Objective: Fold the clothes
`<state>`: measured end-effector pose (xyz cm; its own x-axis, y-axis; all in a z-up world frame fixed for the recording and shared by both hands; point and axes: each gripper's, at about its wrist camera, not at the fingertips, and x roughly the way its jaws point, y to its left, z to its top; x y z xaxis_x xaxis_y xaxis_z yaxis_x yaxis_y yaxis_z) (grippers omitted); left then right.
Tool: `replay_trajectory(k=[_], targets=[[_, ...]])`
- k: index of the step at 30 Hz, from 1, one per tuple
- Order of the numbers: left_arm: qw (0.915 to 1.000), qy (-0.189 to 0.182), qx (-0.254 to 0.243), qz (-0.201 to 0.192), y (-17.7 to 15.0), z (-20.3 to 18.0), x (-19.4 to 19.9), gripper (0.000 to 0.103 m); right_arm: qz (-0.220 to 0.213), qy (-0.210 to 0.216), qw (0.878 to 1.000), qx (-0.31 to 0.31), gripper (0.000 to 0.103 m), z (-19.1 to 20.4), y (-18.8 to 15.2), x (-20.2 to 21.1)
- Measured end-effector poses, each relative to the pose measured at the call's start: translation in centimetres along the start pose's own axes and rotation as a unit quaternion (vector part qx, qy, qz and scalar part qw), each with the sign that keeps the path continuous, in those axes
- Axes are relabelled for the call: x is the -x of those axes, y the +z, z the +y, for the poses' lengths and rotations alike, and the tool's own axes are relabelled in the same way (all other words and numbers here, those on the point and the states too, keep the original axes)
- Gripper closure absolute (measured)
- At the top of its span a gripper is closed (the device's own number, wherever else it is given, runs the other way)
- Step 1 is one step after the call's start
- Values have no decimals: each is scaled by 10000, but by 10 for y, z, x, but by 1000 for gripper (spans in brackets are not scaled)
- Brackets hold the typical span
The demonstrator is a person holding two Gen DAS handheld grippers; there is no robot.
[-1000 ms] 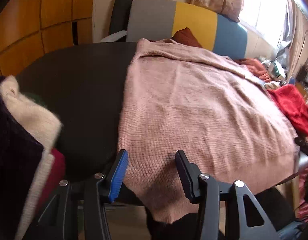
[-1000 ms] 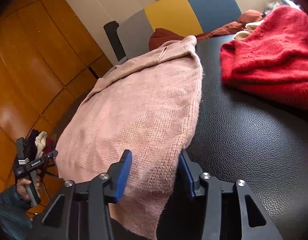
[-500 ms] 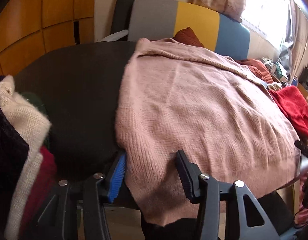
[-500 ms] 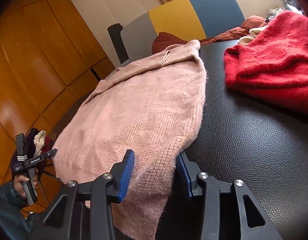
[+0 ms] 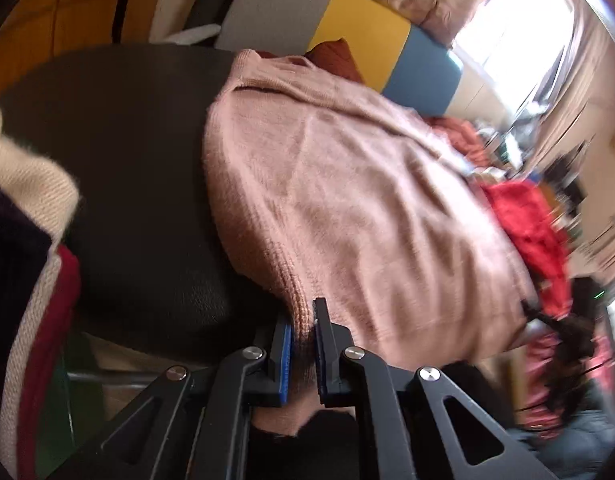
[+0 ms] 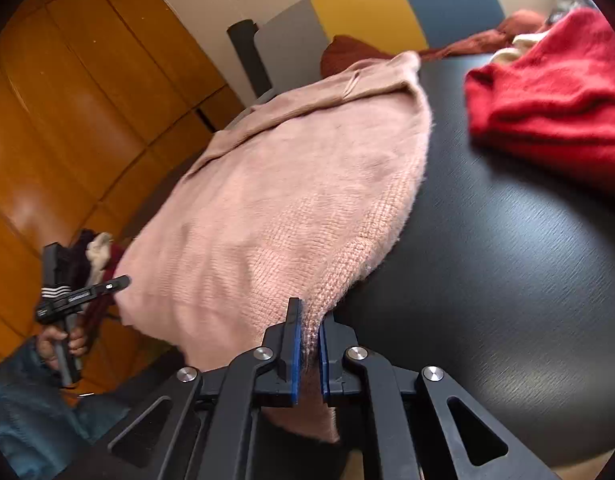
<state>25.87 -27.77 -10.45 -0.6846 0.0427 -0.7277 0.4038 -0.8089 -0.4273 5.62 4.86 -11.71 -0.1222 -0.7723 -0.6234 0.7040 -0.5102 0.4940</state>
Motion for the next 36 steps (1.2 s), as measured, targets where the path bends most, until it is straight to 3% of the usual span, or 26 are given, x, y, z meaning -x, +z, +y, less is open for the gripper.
replay_trajectory(k=[7,12,16,21,27,32,36], targets=[[9930,-936,550,-473,38,11,19,95,-30,714,9974,98,96,23,28,-2],[9885,-1252,359,-766,83,-5,12,95,-364,976,9945,49,96,22,80,-10],[9868,-1288,269,-945,124,-12,-6,95,-503,895,9946,127,96,20,127,-31],[9896,-944,371,-1022,177,-5,-48,95,-454,579,9972,114,96,4,183,-71],[9948,-327,640,-715,224,21,-117,95,-275,150,9995,-13,96,-30,232,-117],[9960,-9,862,-241,219,44,-158,95,152,-229,9993,-239,96,-63,244,-152],[9946,-183,958,-342,202,48,-154,94,112,-50,9993,-348,98,-74,225,-148]])
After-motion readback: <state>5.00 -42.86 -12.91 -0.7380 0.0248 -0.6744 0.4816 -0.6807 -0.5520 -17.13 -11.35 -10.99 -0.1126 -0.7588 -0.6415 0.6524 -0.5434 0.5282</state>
